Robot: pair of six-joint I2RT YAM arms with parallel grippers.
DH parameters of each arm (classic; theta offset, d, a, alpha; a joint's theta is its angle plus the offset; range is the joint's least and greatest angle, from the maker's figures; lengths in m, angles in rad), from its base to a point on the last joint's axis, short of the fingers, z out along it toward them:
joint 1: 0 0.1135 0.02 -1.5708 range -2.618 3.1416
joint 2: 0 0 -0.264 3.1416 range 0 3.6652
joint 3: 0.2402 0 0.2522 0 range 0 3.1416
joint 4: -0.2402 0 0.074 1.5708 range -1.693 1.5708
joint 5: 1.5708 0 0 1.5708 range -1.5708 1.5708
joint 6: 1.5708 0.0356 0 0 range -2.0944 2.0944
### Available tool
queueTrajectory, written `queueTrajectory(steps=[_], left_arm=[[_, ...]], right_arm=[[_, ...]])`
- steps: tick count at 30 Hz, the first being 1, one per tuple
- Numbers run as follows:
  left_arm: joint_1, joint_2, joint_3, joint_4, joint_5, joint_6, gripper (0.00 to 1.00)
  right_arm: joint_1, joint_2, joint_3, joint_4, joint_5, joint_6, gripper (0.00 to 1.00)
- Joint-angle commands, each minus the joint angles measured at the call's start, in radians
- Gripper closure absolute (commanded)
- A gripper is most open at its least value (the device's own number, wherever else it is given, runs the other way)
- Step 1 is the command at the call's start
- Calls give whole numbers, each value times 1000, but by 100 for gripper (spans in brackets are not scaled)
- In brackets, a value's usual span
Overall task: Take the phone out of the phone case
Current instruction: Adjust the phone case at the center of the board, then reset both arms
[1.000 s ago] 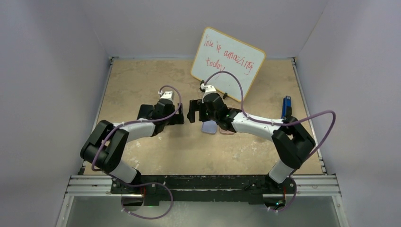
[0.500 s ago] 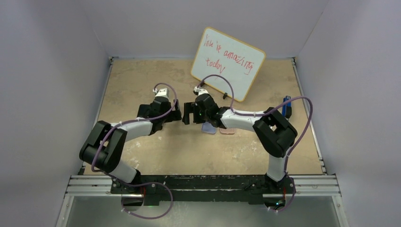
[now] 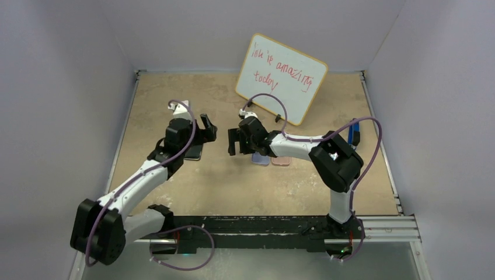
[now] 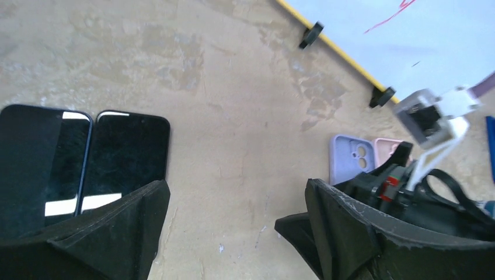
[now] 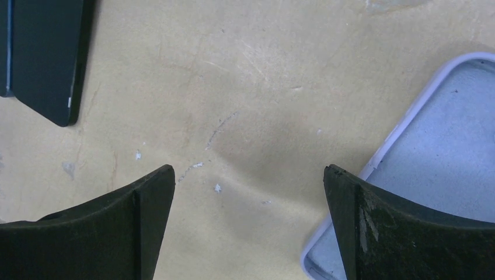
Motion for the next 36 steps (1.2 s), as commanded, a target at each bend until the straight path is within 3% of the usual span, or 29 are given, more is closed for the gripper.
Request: queueTrajectory(steps=[1,8,14,19,26,36], left_arm=[[10,-137,5,-101,-33,-4,9],[10,-327,36,-240,-79,-8,9],[10,-470,118,-402,-114,22,8],[10,-592,201,-531,-141,98,8],[10,-748,297,-672,-275,226,8],[11,-994,254,-613,-462,329,9]], right_arm=[[-6,-47,-3,-117,74,-24,1],[-7,-142,-44,-98,62,-36,1],[-8,-344,-136,-18,32,-59,1],[-8,-628,-227,-55,198,-109,1],[-7,-1046,-317,-265,520,-190,1],[-7,-1520,-353,-465,690,-264,1]])
